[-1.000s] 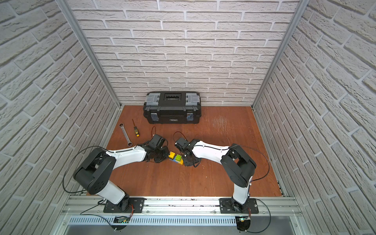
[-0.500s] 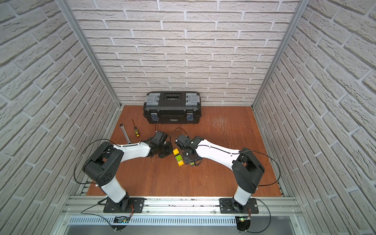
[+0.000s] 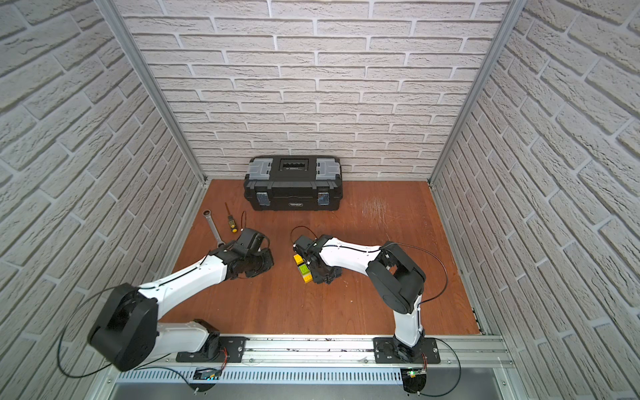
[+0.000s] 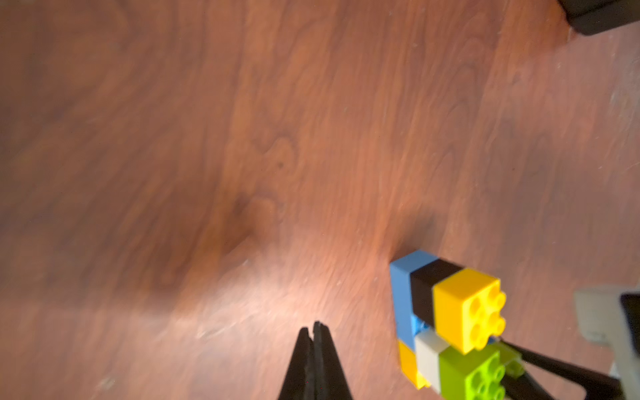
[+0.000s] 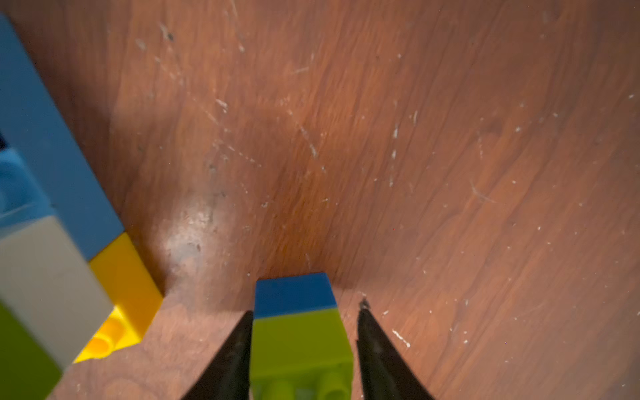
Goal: Assemble the number 4 with lego
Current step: Adjust the lego brick at the center of the board.
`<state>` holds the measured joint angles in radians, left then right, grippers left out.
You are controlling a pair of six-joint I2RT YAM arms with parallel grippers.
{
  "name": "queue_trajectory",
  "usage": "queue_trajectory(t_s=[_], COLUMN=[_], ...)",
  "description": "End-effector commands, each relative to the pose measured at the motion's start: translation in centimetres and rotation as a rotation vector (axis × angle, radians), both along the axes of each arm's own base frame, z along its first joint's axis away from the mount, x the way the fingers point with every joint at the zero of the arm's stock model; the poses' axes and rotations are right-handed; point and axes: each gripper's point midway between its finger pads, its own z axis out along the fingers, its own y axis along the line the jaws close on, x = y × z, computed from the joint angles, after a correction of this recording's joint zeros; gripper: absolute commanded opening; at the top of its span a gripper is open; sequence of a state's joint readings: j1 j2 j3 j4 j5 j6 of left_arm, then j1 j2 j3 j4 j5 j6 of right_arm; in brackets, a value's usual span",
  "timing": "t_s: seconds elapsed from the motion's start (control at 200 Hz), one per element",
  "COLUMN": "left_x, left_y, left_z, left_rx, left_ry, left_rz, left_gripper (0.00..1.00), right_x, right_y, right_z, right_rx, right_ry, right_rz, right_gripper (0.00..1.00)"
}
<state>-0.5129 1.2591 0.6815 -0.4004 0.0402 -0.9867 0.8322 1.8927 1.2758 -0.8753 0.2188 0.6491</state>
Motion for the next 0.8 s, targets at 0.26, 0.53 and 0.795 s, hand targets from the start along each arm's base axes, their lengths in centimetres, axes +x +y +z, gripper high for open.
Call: queue_trajectory(t_s=[0.26, 0.53, 0.795], left_x=[-2.1, -2.2, -1.8], left_y=[2.0, 2.0, 1.6], left_z=[-1.0, -1.1, 0.3], left_rx=[0.077, 0.079, 0.046], left_ry=[0.033, 0.039, 0.008], left_rz=[-0.006, -0.019, 0.000], left_gripper=[0.04, 0.05, 0.10], right_x=[1.1, 1.2, 2.1], right_y=[-1.1, -1.3, 0.2], right_z=[-0.6, -0.5, 4.4], right_rx=[-0.054, -0.002, 0.020], right_ry=[-0.017, -0.015, -0.088], right_rz=[-0.155, -0.183, -0.098], right_gripper=[0.29, 0.49, 0.59])
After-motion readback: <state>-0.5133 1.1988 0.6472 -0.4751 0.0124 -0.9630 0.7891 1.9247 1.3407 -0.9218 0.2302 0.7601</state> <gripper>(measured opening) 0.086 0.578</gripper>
